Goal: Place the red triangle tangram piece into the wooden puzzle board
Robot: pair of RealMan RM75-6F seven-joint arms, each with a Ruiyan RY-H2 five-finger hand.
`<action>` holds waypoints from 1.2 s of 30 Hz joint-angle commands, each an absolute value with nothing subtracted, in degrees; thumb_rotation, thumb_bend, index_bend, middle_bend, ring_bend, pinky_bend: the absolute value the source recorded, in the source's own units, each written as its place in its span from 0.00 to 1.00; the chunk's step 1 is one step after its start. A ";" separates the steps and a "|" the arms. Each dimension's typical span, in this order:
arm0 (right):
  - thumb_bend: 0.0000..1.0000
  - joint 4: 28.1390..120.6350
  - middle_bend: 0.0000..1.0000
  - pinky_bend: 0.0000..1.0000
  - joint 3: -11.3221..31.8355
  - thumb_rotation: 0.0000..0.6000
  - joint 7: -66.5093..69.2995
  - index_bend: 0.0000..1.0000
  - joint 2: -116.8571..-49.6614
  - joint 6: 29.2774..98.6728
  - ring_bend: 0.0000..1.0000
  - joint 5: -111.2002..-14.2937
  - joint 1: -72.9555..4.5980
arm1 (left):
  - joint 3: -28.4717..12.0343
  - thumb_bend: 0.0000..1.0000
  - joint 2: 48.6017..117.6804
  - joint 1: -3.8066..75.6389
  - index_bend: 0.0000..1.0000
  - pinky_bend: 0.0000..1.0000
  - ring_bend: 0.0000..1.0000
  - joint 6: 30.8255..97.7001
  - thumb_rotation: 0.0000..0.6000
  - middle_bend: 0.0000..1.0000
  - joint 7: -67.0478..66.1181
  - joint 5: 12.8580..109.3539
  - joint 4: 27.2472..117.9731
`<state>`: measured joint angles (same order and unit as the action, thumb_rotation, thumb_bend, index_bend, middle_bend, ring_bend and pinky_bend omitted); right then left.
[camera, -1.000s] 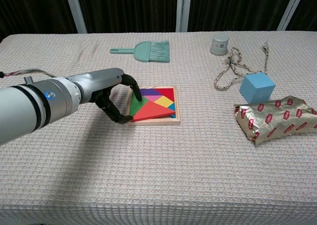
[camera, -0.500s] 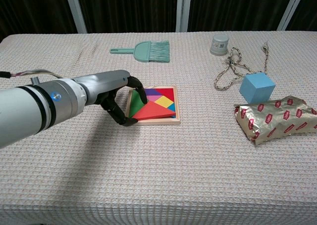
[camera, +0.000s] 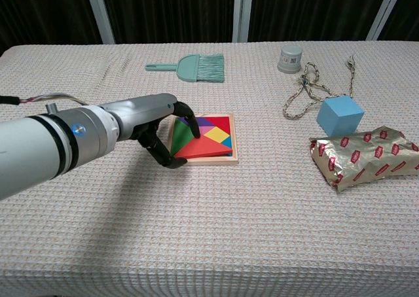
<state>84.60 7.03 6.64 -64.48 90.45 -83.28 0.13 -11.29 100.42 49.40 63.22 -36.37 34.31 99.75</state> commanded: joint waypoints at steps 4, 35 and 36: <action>0.25 84.51 0.00 0.00 6.99 1.00 6.73 0.00 -64.52 90.38 0.00 -83.32 0.12 | -11.56 0.30 100.50 49.54 0.31 0.00 0.00 63.66 1.00 0.05 -35.98 34.73 99.68; 0.25 84.02 0.00 0.00 6.98 1.00 6.85 0.00 -64.81 89.91 0.00 -83.00 0.05 | -10.77 0.30 100.01 49.99 0.30 0.00 0.00 63.36 1.00 0.05 -36.00 33.69 99.42; 0.25 84.01 0.00 0.00 6.98 1.00 6.85 0.00 -64.81 89.88 0.00 -82.98 0.04 | -10.75 0.30 100.03 50.00 0.30 0.00 0.00 63.39 1.00 0.05 -35.96 33.80 99.46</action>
<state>84.01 6.98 6.85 -64.81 89.88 -82.98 0.05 -10.76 100.02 49.99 63.39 -35.97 33.79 99.44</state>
